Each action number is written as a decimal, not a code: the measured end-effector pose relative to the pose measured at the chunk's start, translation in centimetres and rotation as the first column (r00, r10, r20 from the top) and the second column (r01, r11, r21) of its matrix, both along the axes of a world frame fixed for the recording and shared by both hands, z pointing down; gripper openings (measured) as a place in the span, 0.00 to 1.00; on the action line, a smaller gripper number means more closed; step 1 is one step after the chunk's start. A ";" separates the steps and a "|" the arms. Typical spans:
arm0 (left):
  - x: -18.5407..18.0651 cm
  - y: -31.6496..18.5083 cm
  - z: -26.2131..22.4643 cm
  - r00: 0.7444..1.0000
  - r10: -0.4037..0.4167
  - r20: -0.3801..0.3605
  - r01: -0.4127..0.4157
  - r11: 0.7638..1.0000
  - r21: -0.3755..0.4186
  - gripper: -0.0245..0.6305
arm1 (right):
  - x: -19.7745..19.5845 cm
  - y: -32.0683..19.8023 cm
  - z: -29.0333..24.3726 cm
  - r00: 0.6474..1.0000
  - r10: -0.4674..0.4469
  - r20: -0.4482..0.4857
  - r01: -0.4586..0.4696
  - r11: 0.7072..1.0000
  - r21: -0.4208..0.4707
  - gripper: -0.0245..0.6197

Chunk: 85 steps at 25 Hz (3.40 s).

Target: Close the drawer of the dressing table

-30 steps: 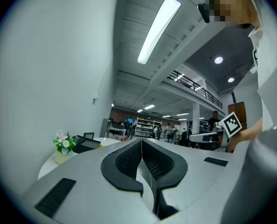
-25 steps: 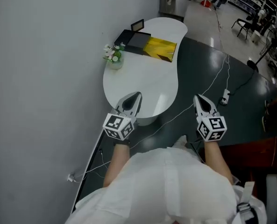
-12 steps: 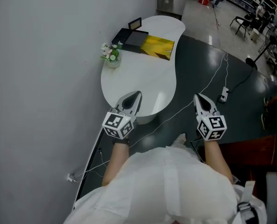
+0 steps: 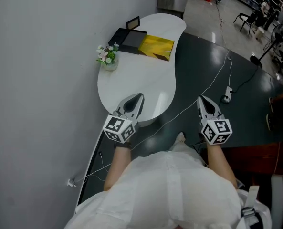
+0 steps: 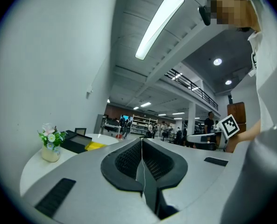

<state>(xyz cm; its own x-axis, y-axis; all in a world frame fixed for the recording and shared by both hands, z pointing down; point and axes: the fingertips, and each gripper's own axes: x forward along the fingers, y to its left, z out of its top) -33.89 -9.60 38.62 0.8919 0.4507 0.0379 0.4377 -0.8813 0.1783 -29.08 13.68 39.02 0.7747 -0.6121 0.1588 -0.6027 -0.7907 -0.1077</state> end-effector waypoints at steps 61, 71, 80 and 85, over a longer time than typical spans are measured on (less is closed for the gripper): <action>52.1 11.4 1.7 0.999 0.039 -0.038 -0.040 0.999 -0.002 0.07 | 53.9 9.6 2.6 0.995 -0.092 0.029 0.094 0.994 -0.055 0.05; 51.5 1.6 5.0 0.910 -0.415 0.007 0.415 0.910 0.016 0.07 | 62.9 -8.5 4.1 0.783 -0.622 0.023 0.621 0.780 -0.071 0.05; 51.2 -0.2 7.5 0.696 -0.716 0.058 0.710 0.698 0.094 0.07 | 62.9 -18.6 5.0 0.347 -0.937 0.034 0.929 0.339 -0.148 0.06; 50.4 1.9 10.1 0.629 -0.768 0.120 0.755 0.641 0.141 0.08 | 60.0 -20.6 8.2 0.102 -0.990 0.102 0.981 0.083 -0.175 0.09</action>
<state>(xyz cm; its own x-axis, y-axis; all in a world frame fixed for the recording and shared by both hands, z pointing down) 16.55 -7.73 48.70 0.8944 -0.3959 0.2080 -0.4227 -0.9003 0.1041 30.92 -6.93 47.19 -0.4952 -0.7988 0.3416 -0.8549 0.5181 -0.0279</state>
